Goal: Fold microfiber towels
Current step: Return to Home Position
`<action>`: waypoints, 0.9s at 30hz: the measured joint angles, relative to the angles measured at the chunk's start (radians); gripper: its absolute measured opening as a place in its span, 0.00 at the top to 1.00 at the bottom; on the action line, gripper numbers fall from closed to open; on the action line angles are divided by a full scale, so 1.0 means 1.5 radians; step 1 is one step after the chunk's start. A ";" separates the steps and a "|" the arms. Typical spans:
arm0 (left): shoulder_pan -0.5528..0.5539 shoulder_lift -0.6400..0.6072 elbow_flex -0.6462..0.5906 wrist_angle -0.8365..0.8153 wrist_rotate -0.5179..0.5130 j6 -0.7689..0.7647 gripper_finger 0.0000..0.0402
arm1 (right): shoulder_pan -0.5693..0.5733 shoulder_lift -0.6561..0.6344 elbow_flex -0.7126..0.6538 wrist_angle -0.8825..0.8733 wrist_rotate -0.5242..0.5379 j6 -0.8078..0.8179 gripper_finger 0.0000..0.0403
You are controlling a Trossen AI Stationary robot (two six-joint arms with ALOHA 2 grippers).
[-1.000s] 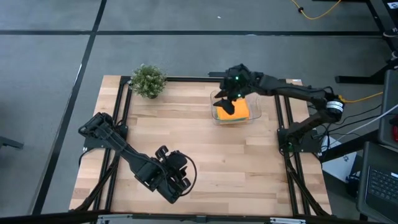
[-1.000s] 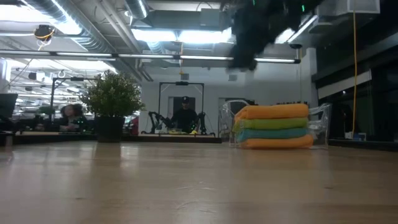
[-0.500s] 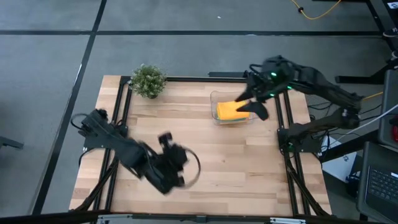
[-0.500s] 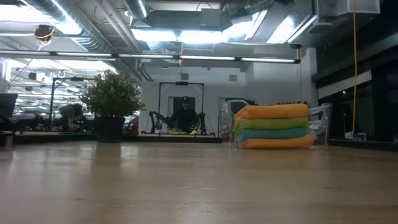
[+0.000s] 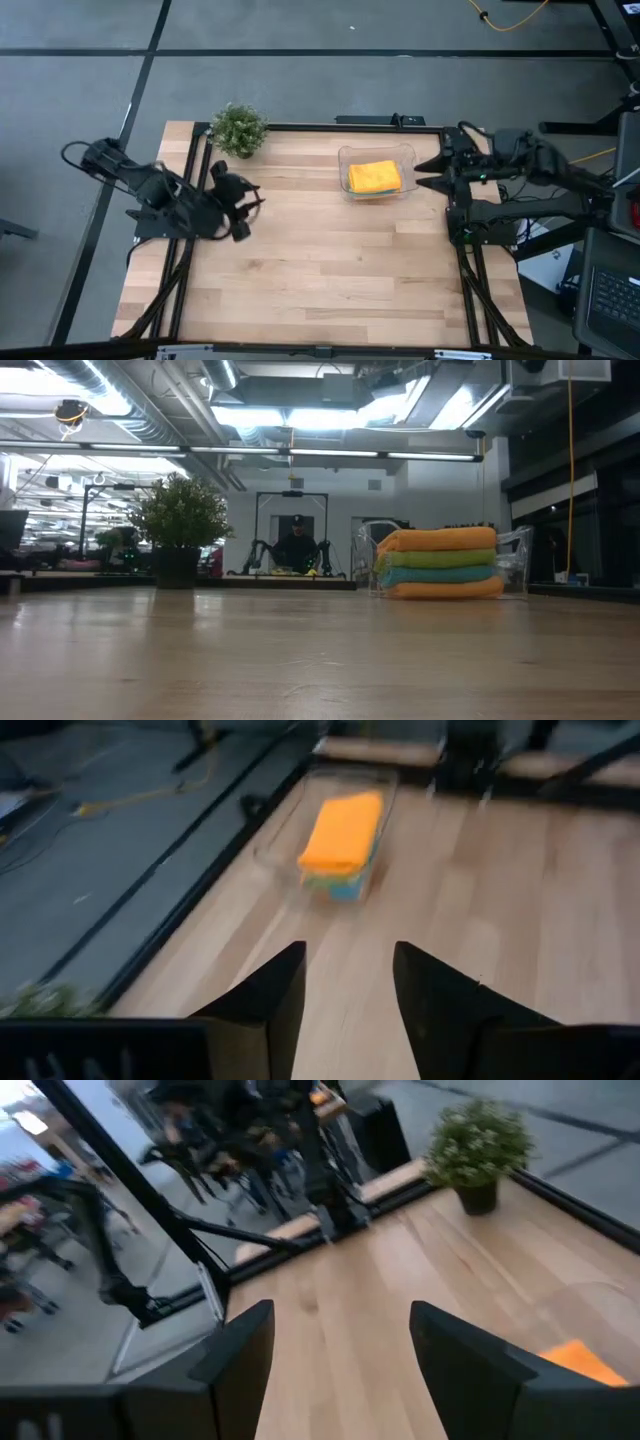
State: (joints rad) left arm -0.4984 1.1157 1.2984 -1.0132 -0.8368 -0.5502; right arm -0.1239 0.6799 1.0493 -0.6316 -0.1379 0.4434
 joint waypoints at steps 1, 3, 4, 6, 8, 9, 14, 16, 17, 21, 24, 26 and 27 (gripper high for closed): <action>0.021 -0.042 -0.056 0.072 0.024 0.044 0.64 | 0.001 -0.010 -0.028 0.037 -0.001 0.004 0.42; 0.069 -0.126 -0.165 0.205 0.117 0.133 0.64 | 0.002 -0.023 -0.079 0.096 -0.001 0.014 0.42; 0.094 -0.168 -0.219 0.278 0.175 0.169 0.64 | 0.002 -0.027 -0.100 0.117 -0.001 0.017 0.42; 0.146 -0.245 -0.326 0.418 0.285 0.220 0.64 | 0.002 -0.029 -0.138 0.147 -0.001 0.018 0.42; 0.197 -0.315 -0.422 0.527 0.345 0.238 0.64 | 0.002 -0.026 -0.169 0.172 -0.001 0.022 0.42; 0.220 -0.346 -0.462 0.559 0.357 0.236 0.64 | 0.002 -0.025 -0.183 0.184 -0.001 0.031 0.42; 0.279 -0.468 -0.606 0.608 0.387 0.232 0.64 | 0.002 -0.026 -0.216 0.201 -0.001 0.053 0.42; 0.283 -0.501 -0.646 0.631 0.394 0.242 0.64 | 0.002 -0.026 -0.223 0.202 -0.001 0.053 0.42; 0.285 -0.518 -0.665 0.640 0.393 0.252 0.64 | 0.002 -0.026 -0.224 0.203 -0.001 0.053 0.42; 0.301 -0.585 -0.731 0.640 0.379 0.232 0.64 | 0.002 -0.026 -0.224 0.207 0.000 0.052 0.42; 0.303 -0.625 -0.770 0.657 0.380 0.212 0.64 | 0.002 -0.026 -0.224 0.209 0.007 0.051 0.42; 0.303 -0.644 -0.787 0.668 0.380 0.214 0.64 | 0.002 -0.024 -0.224 0.209 0.008 0.050 0.42; 0.303 -0.651 -0.795 0.674 0.379 0.217 0.64 | 0.002 -0.023 -0.224 0.209 0.009 0.048 0.42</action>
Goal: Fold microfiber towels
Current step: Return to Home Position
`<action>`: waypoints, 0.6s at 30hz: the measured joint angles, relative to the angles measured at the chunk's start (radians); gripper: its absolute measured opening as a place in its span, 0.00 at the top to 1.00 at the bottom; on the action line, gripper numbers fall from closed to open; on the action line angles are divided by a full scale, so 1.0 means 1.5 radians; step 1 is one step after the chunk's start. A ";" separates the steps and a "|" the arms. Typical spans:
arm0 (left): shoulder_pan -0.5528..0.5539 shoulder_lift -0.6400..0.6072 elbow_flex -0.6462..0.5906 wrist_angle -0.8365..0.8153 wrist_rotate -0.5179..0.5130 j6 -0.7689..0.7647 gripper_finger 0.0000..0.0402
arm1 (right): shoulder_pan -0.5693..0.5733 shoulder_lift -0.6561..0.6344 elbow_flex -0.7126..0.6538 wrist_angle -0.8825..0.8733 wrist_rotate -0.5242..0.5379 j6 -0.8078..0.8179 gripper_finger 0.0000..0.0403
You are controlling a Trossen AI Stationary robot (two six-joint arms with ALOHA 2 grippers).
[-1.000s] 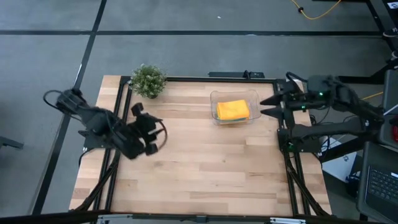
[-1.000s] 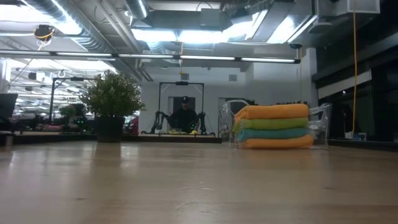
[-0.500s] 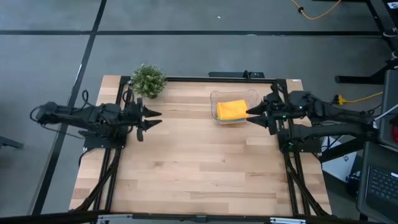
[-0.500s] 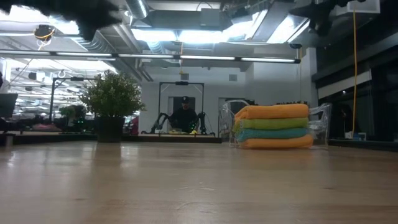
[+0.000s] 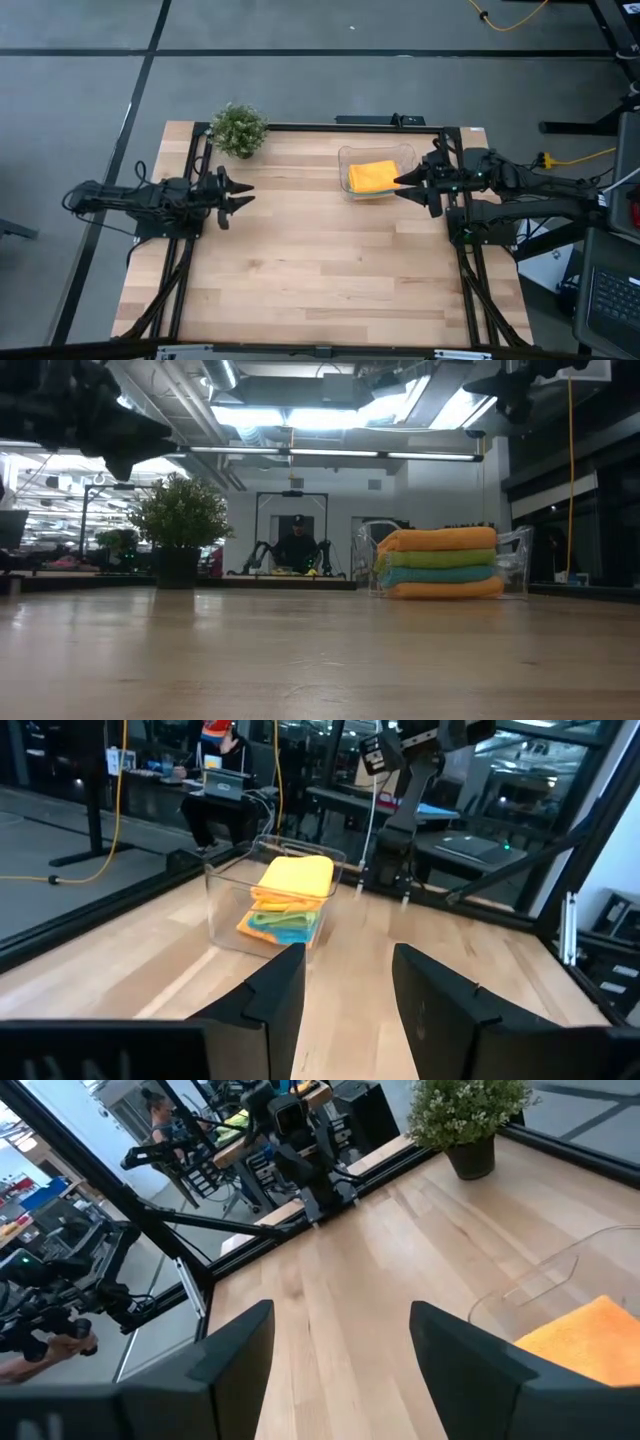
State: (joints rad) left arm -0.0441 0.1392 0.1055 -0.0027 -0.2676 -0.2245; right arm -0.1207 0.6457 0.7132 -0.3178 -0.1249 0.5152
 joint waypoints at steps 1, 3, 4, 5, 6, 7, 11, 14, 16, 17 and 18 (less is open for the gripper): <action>0.000 -0.007 -0.008 0.004 0.000 0.005 0.64 | 0.000 0.000 0.000 -0.001 0.000 0.000 0.42; 0.000 -0.019 -0.029 0.015 0.000 0.011 0.64 | 0.000 0.004 0.000 -0.002 0.000 0.000 0.42; 0.000 -0.024 -0.040 0.024 0.000 0.010 0.64 | 0.000 0.005 0.000 -0.005 0.000 0.000 0.42; 0.000 -0.028 -0.052 0.041 0.000 0.006 0.64 | 0.000 0.008 0.000 -0.008 0.001 0.000 0.42; 0.000 -0.032 -0.065 0.058 0.000 0.001 0.64 | 0.000 0.011 0.000 -0.010 0.001 0.000 0.42; 0.000 -0.035 -0.065 0.057 0.000 -0.002 0.64 | 0.000 0.014 0.000 -0.010 0.001 0.000 0.42; 0.000 -0.036 -0.065 0.044 -0.003 0.049 0.64 | 0.000 0.033 0.000 -0.011 0.001 -0.003 0.42; 0.000 -0.036 -0.065 0.038 -0.003 0.071 0.64 | 0.000 0.048 0.000 -0.012 0.001 -0.011 0.42; 0.000 -0.036 -0.065 0.037 -0.003 0.069 0.64 | 0.000 0.052 0.000 -0.012 0.000 -0.014 0.42; 0.000 -0.036 -0.065 0.038 -0.003 0.069 0.64 | 0.000 0.053 0.000 -0.012 0.000 -0.014 0.42; 0.000 -0.036 -0.065 0.038 -0.003 0.069 0.64 | 0.000 0.053 0.000 -0.012 0.000 -0.014 0.42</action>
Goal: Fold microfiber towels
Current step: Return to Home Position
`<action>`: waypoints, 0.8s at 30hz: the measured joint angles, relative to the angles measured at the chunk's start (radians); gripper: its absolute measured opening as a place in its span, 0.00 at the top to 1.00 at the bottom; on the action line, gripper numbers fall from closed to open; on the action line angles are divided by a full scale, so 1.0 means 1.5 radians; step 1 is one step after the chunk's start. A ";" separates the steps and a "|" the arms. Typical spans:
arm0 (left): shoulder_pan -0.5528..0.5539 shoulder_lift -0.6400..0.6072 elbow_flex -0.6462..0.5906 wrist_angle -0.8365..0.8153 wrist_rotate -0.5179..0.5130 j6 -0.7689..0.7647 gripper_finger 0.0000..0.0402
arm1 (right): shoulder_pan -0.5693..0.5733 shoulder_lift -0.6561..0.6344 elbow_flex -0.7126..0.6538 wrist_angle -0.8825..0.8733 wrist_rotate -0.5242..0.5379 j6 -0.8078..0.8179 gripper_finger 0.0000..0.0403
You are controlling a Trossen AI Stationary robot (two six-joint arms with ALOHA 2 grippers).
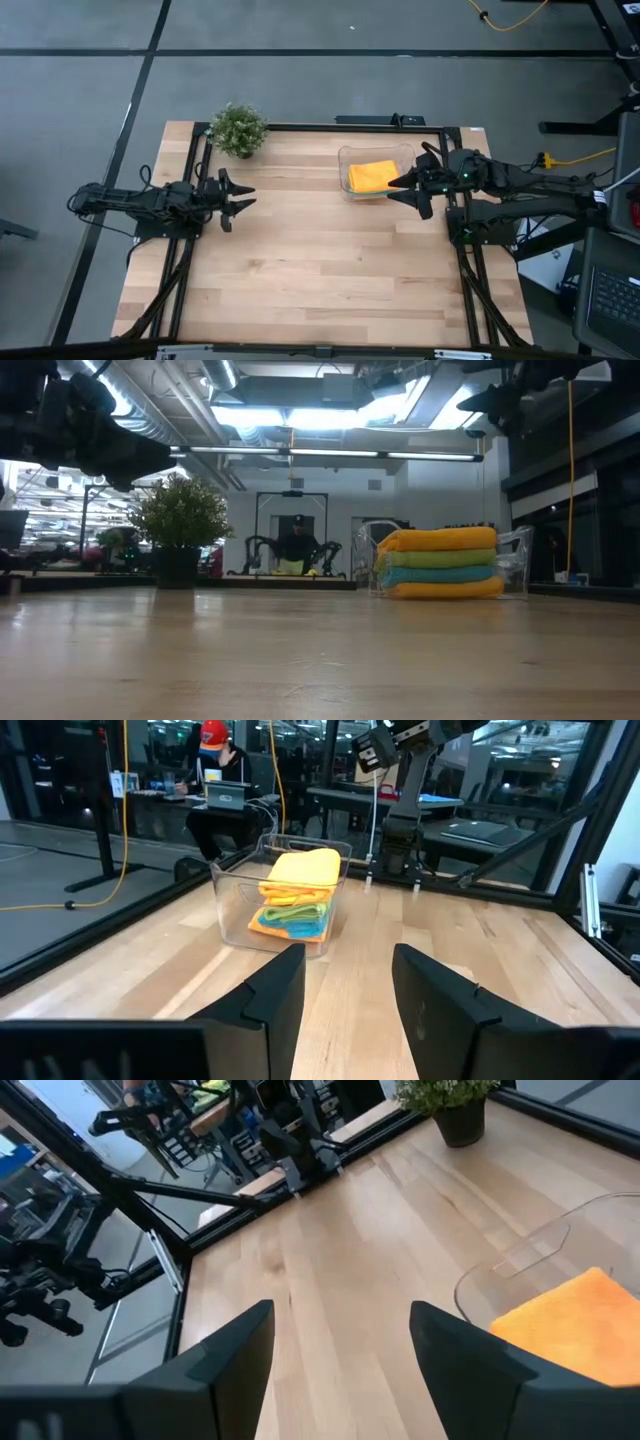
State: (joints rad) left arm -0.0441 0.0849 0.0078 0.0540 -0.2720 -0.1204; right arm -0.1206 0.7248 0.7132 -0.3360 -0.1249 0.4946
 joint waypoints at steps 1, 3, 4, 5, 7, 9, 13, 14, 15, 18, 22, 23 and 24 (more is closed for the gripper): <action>0.000 0.000 0.000 0.000 0.000 0.000 0.64 | 0.001 0.000 0.000 -0.001 0.000 0.000 0.42; 0.000 0.000 0.000 0.000 0.000 0.000 0.64 | 0.004 0.000 0.000 -0.008 0.000 -0.005 0.42; 0.000 0.000 0.000 0.000 0.000 0.000 0.64 | 0.007 0.000 0.000 -0.014 0.001 -0.006 0.42; 0.000 0.000 0.000 0.000 0.000 0.000 0.64 | 0.010 0.000 0.000 -0.023 0.001 -0.007 0.42; 0.000 0.000 0.000 0.000 0.000 0.000 0.64 | 0.019 0.000 0.000 -0.050 0.001 -0.004 0.42; 0.000 0.000 0.000 0.000 0.000 0.000 0.64 | 0.030 0.000 0.000 -0.071 0.001 -0.004 0.42; 0.000 0.000 0.000 0.000 0.000 0.000 0.64 | 0.055 0.000 0.000 -0.074 0.001 -0.042 0.42; 0.000 0.000 0.000 0.000 0.000 0.000 0.64 | 0.062 0.000 0.000 -0.075 0.001 -0.057 0.42; 0.000 0.000 0.000 0.000 0.000 0.000 0.64 | 0.068 0.000 0.000 -0.077 0.001 -0.070 0.42; 0.000 0.000 0.000 0.000 0.000 0.000 0.64 | 0.082 -0.009 -0.004 -0.082 0.002 -0.108 0.42; 0.000 0.000 0.000 0.000 0.000 -0.001 0.64 | 0.104 -0.087 -0.065 -0.066 0.030 -0.155 0.42; 0.000 0.000 0.000 0.000 0.000 -0.001 0.64 | 0.109 -0.111 -0.088 -0.060 0.044 -0.159 0.42; 0.000 0.000 0.000 -0.001 0.000 0.000 0.64 | 0.112 -0.136 -0.112 -0.052 0.059 -0.158 0.42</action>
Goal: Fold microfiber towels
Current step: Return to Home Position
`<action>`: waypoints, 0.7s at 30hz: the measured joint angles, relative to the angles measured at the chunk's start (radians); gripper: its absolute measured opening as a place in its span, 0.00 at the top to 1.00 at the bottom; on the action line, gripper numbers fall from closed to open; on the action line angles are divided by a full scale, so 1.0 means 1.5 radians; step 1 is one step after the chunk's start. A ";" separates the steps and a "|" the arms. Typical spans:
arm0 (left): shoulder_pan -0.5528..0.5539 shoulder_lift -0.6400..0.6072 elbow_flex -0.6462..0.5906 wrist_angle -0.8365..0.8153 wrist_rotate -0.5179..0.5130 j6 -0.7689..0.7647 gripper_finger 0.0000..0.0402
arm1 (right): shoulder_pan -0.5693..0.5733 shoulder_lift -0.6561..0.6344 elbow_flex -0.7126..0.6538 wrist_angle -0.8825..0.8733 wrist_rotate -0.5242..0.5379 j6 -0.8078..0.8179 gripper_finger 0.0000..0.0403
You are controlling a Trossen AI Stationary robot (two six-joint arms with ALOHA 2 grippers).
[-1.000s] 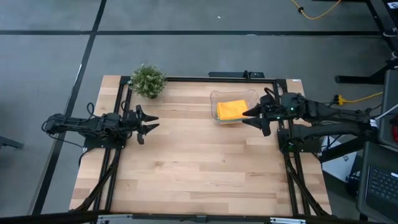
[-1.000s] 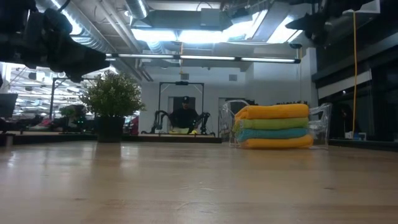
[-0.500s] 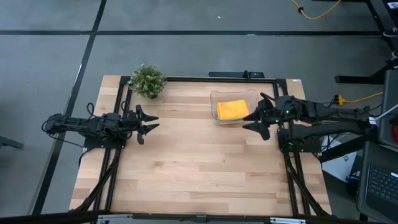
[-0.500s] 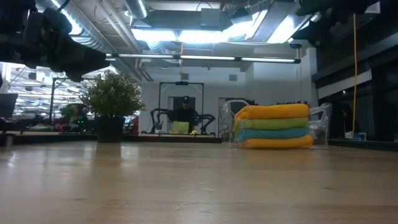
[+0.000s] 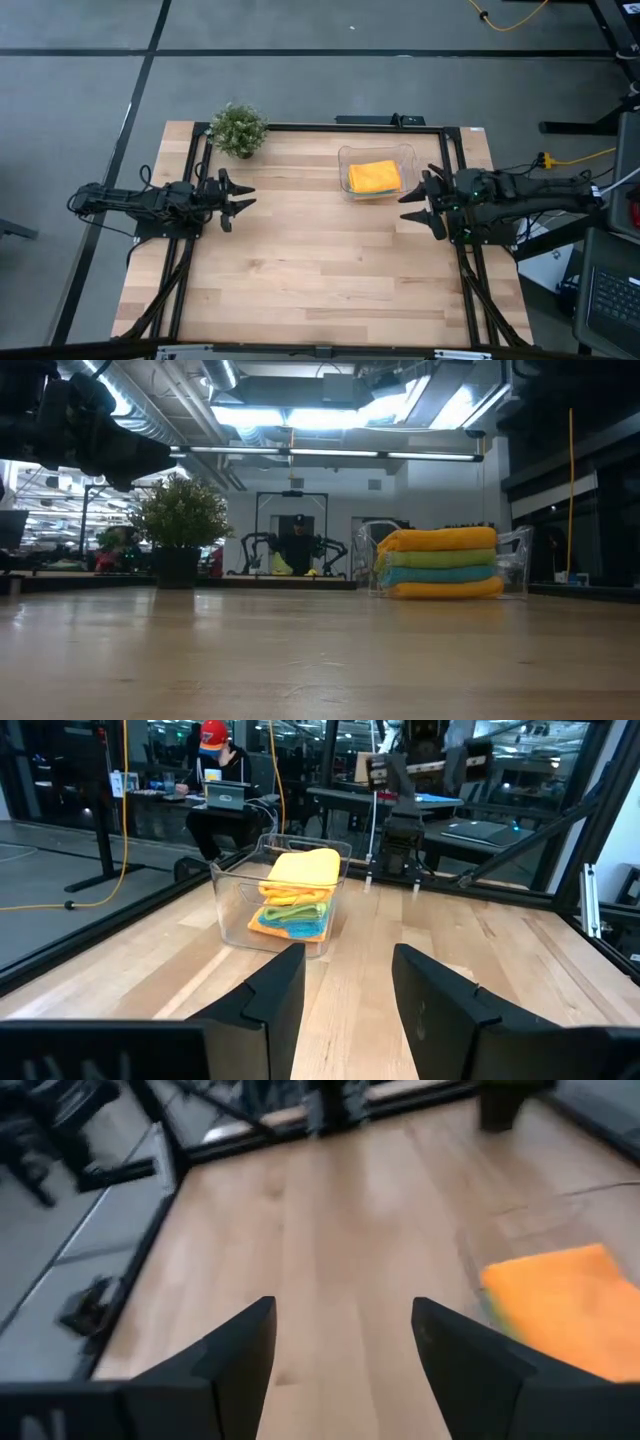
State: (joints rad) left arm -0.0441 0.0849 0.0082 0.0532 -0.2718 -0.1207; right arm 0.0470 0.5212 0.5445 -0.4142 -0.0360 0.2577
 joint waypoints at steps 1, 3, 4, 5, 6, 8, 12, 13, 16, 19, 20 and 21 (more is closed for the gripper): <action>0.000 0.000 0.000 0.000 0.000 0.000 0.64 | 0.003 -0.023 -0.021 0.009 0.016 0.006 0.42; 0.000 0.000 0.000 0.000 0.000 0.000 0.64 | 0.012 -0.065 -0.063 0.034 0.025 0.033 0.42; 0.000 0.000 0.000 0.000 0.000 0.000 0.64 | 0.014 -0.087 -0.086 0.039 0.025 0.036 0.42; 0.000 0.000 0.000 0.000 0.000 0.000 0.64 | 0.015 -0.107 -0.108 0.051 0.023 0.034 0.42; 0.000 0.000 0.000 0.000 0.000 0.000 0.64 | 0.015 -0.129 -0.129 0.067 0.023 0.028 0.42; 0.000 0.000 0.000 0.000 0.000 0.000 0.64 | 0.014 -0.171 -0.170 0.105 0.022 0.004 0.42; 0.000 0.000 0.000 0.000 0.000 0.000 0.64 | 0.015 -0.242 -0.210 0.124 0.012 -0.038 0.42; 0.000 0.000 0.000 0.000 0.000 0.000 0.64 | 0.014 -0.256 -0.216 0.123 0.012 -0.044 0.42; 0.000 0.000 0.000 0.000 0.000 0.000 0.64 | 0.004 -0.303 -0.234 0.134 0.011 -0.083 0.42; 0.000 0.000 0.000 0.000 0.000 0.000 0.64 | -0.001 -0.348 -0.258 0.143 0.006 -0.128 0.42; 0.000 0.000 0.000 0.000 0.000 0.000 0.64 | -0.002 -0.346 -0.261 0.155 0.006 -0.138 0.42; 0.000 0.000 0.000 0.000 0.000 0.000 0.64 | -0.003 -0.347 -0.265 0.162 0.004 -0.140 0.42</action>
State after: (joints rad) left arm -0.0443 0.0849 0.0082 0.0532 -0.2718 -0.1210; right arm 0.0430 0.0012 0.1477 -0.1710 -0.0298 0.0473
